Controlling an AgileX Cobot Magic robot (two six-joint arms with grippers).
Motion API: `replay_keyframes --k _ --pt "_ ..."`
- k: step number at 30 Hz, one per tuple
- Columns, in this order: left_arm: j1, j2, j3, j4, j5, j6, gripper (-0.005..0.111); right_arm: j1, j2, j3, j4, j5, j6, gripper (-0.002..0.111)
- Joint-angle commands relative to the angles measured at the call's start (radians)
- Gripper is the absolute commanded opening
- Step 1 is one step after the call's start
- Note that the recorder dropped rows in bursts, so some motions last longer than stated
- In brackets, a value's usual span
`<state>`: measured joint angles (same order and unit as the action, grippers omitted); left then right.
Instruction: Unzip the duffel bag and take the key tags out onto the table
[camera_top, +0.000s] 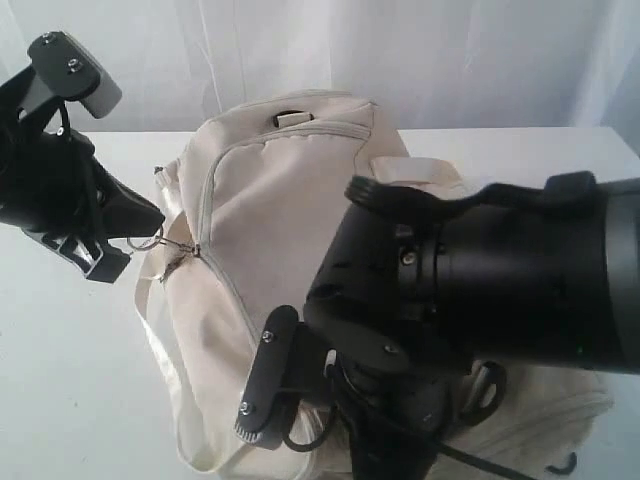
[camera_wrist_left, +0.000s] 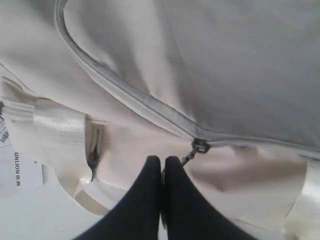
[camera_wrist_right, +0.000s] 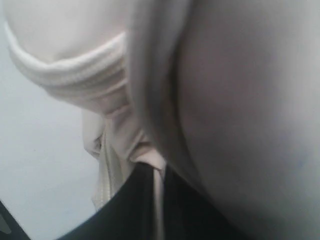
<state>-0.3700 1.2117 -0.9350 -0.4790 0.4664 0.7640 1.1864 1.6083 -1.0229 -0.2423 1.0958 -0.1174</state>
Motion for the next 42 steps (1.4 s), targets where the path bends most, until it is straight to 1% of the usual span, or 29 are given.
replay_keyframes --k 1,2,7,8,10,12,15,17,19,24,26,29,33,36,38,39,41,42 --pt "0.008 -0.013 -0.009 0.031 -0.03 -0.004 0.0 -0.057 -0.011 0.068 -0.073 0.125 0.028 0.0" --pt "0.008 -0.013 -0.009 0.031 -0.03 -0.004 0.0 -0.074 -0.014 0.076 -0.078 0.125 0.028 0.0" --pt "0.008 -0.013 -0.009 0.031 -0.03 -0.004 0.0 -0.238 -0.085 0.118 -0.144 0.125 0.032 0.0" --pt "0.008 -0.013 -0.009 0.031 -0.03 -0.004 0.0 -0.284 -0.1 0.118 -0.17 0.125 0.04 0.0" --pt "0.008 -0.013 -0.009 0.031 -0.03 -0.004 0.0 -0.346 -0.119 0.118 -0.181 0.125 0.069 0.0" --pt "0.008 -0.013 -0.009 0.031 -0.03 -0.004 0.0 -0.372 -0.134 0.118 -0.177 0.125 0.117 0.0" --pt "0.008 -0.013 -0.009 0.031 -0.03 -0.004 0.0 -0.372 -0.156 0.116 -0.144 0.117 0.128 0.002" --pt "0.008 -0.013 -0.009 0.031 -0.03 -0.004 0.0 -0.372 -0.174 0.116 -0.13 0.116 0.128 0.009" --pt "0.008 -0.013 -0.009 0.031 -0.03 -0.004 0.0 -0.372 -0.193 0.116 -0.129 0.123 0.128 0.02" --pt "0.008 -0.013 -0.009 0.031 -0.03 -0.004 0.0 -0.37 -0.248 0.114 -0.124 0.125 0.179 0.056" --pt "0.008 -0.013 -0.009 0.031 -0.03 -0.004 0.0 -0.37 -0.27 0.1 -0.107 0.125 0.191 0.062" --pt "0.008 -0.013 -0.009 0.01 -0.032 -0.004 0.0 -0.37 -0.308 0.056 -0.053 0.125 0.192 0.063" --pt "0.008 -0.013 -0.009 0.008 -0.032 -0.004 0.0 -0.37 -0.357 -0.038 0.075 0.125 0.188 0.063" --pt "0.008 -0.013 -0.009 0.008 -0.032 -0.004 0.0 -0.368 -0.381 -0.102 0.182 0.121 0.138 0.062" --pt "0.008 -0.013 -0.009 0.008 -0.032 -0.004 0.0 -0.368 -0.387 -0.127 0.261 0.034 0.057 0.06" --pt "0.008 -0.013 -0.009 0.008 -0.032 -0.004 0.0 -0.368 -0.388 -0.132 0.333 -0.033 -0.003 0.059" --pt "0.008 -0.013 -0.009 0.008 -0.032 -0.004 0.0 -0.368 -0.381 -0.13 0.468 -0.132 -0.174 0.057" --pt "0.008 -0.013 -0.009 0.008 -0.032 -0.004 0.0 -0.363 -0.371 -0.13 0.573 -0.193 -0.328 0.057"
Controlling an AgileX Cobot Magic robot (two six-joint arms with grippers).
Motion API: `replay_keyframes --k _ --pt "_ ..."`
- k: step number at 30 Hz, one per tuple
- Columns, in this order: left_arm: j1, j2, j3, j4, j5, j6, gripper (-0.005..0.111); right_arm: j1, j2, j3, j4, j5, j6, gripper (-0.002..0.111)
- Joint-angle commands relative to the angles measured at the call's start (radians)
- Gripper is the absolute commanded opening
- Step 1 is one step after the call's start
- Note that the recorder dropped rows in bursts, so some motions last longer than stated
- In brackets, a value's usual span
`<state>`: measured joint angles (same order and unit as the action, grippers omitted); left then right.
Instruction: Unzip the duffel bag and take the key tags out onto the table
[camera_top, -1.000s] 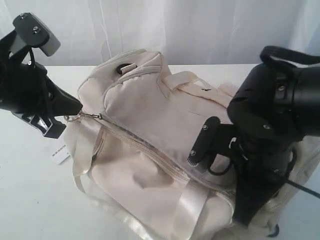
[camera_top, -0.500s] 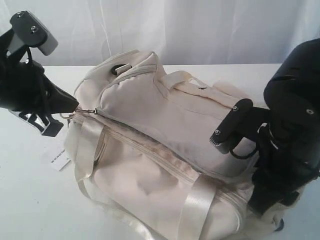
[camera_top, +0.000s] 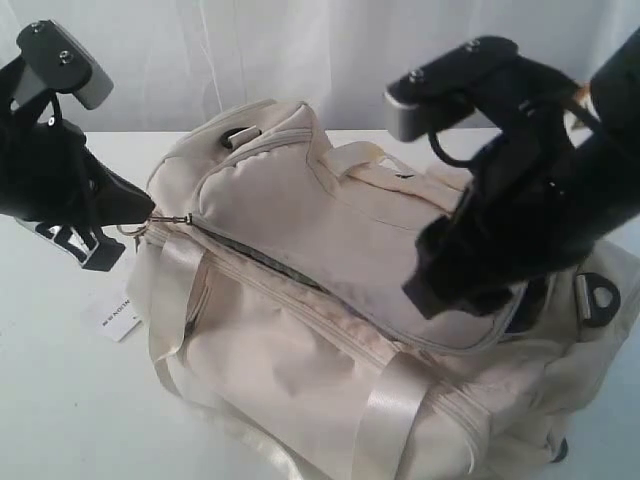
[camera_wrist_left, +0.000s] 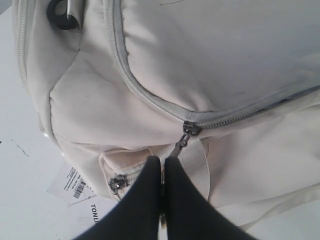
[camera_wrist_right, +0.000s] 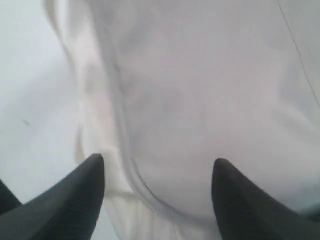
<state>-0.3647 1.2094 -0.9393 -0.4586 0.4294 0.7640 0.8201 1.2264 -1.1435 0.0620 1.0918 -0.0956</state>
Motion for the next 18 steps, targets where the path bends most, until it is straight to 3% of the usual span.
replay_keyframes --k 1,4,8,13,18 --pt "0.003 -0.011 -0.005 -0.012 0.007 -0.004 0.0 0.011 0.026 -0.009 0.322 -0.224 -0.445 0.057" --pt "0.003 -0.011 -0.005 -0.012 0.007 -0.004 0.0 0.07 0.081 -0.009 0.389 -0.335 -0.667 0.057" --pt "0.003 -0.011 -0.005 -0.012 0.007 -0.004 0.0 0.14 0.185 -0.009 0.338 -0.47 -0.709 0.057" --pt "0.003 -0.011 -0.005 -0.012 0.007 -0.004 0.0 0.185 0.301 -0.009 0.155 -0.623 -0.648 0.057" --pt "0.003 -0.011 -0.005 -0.012 0.005 -0.002 0.0 0.185 0.378 -0.009 -0.062 -0.689 -0.439 0.054"
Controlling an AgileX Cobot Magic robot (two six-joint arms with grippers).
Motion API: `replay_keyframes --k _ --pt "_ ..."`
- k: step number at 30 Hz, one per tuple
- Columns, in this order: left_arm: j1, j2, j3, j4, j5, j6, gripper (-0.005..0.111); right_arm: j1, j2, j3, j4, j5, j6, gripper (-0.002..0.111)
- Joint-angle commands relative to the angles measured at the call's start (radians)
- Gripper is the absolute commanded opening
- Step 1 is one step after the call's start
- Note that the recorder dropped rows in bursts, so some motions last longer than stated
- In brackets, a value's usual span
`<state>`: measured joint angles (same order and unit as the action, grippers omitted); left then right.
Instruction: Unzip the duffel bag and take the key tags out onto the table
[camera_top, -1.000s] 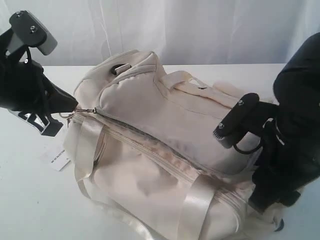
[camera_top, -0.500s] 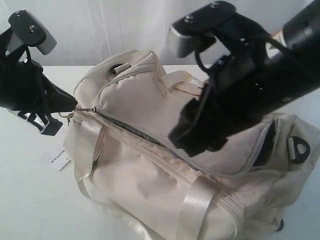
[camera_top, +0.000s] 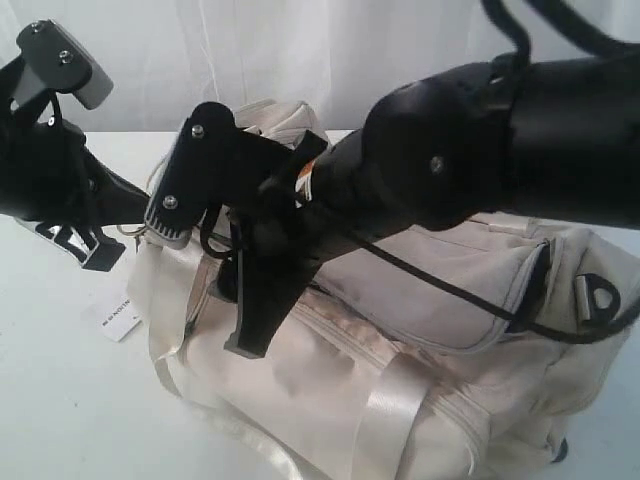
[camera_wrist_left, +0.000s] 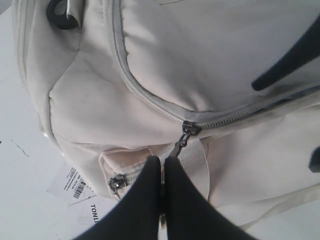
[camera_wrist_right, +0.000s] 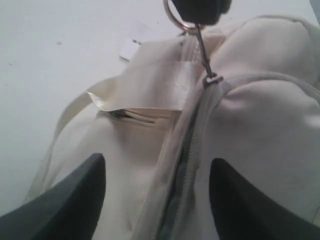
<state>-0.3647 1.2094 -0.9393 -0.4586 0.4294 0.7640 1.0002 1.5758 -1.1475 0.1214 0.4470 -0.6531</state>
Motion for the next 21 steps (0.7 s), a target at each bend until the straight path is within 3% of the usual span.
replay_keyframes --k 1,3,8,21 --pt "0.003 -0.011 -0.005 -0.012 0.005 -0.002 0.0 0.005 0.033 -0.005 -0.142 -0.046 0.138 0.05" --pt "0.003 -0.011 -0.005 -0.012 0.003 -0.002 0.0 0.005 0.039 -0.005 -0.142 -0.046 0.14 0.04" --pt "0.003 -0.011 -0.005 -0.012 0.001 -0.002 0.0 0.005 0.039 -0.005 -0.14 0.005 0.143 0.0" --pt "0.003 -0.011 -0.005 -0.012 -0.012 -0.002 0.0 0.078 0.039 -0.003 -0.167 0.34 0.083 0.0"
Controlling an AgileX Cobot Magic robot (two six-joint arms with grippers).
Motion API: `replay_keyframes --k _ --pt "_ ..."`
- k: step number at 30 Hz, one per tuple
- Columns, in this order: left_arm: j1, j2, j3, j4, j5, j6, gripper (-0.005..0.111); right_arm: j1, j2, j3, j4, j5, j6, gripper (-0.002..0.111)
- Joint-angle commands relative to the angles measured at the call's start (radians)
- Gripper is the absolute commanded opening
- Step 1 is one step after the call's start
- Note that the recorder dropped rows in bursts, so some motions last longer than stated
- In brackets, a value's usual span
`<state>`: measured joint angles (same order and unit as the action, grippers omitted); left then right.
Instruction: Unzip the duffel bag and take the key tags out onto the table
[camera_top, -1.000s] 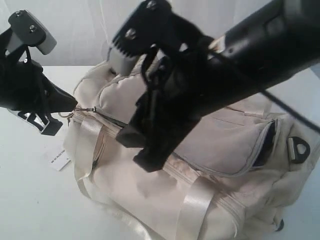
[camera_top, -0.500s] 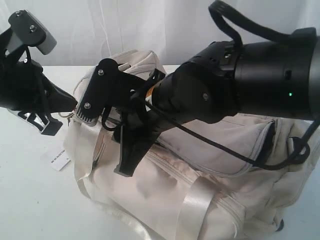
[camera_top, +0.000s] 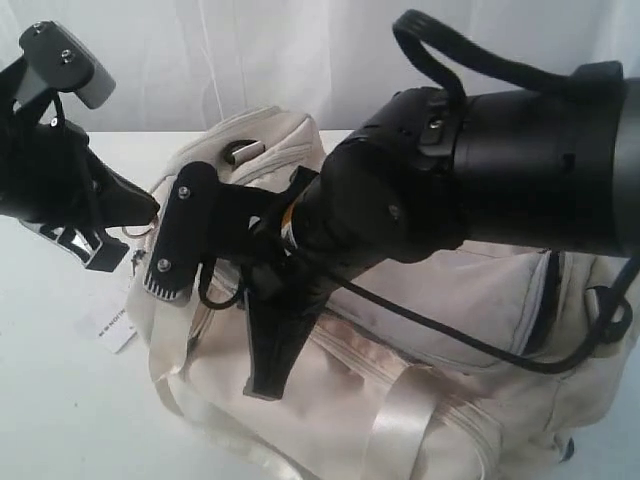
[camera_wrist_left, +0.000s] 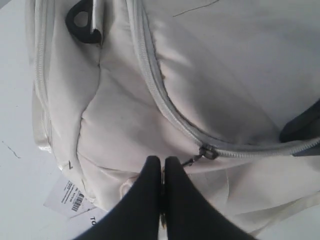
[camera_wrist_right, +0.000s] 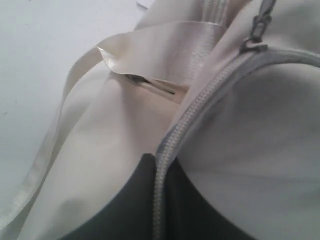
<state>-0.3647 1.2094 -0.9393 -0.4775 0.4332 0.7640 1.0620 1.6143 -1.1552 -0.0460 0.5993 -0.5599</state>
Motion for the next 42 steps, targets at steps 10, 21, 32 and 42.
replay_keyframes --k 10,21,32,42 --pt "0.003 -0.011 -0.005 0.007 -0.015 -0.002 0.0 0.016 -0.03 0.013 -0.205 0.364 0.17 0.0" --pt "0.003 -0.011 -0.005 -0.002 -0.015 -0.002 0.0 0.014 -0.075 0.081 -0.231 0.302 0.306 0.0" --pt "0.003 -0.011 -0.005 -0.027 -0.007 -0.002 0.0 0.014 -0.081 -0.008 -0.213 0.066 0.547 0.044" --pt "0.003 -0.011 -0.005 -0.095 0.0 0.09 0.0 0.014 -0.17 -0.065 0.135 0.076 0.56 0.059"
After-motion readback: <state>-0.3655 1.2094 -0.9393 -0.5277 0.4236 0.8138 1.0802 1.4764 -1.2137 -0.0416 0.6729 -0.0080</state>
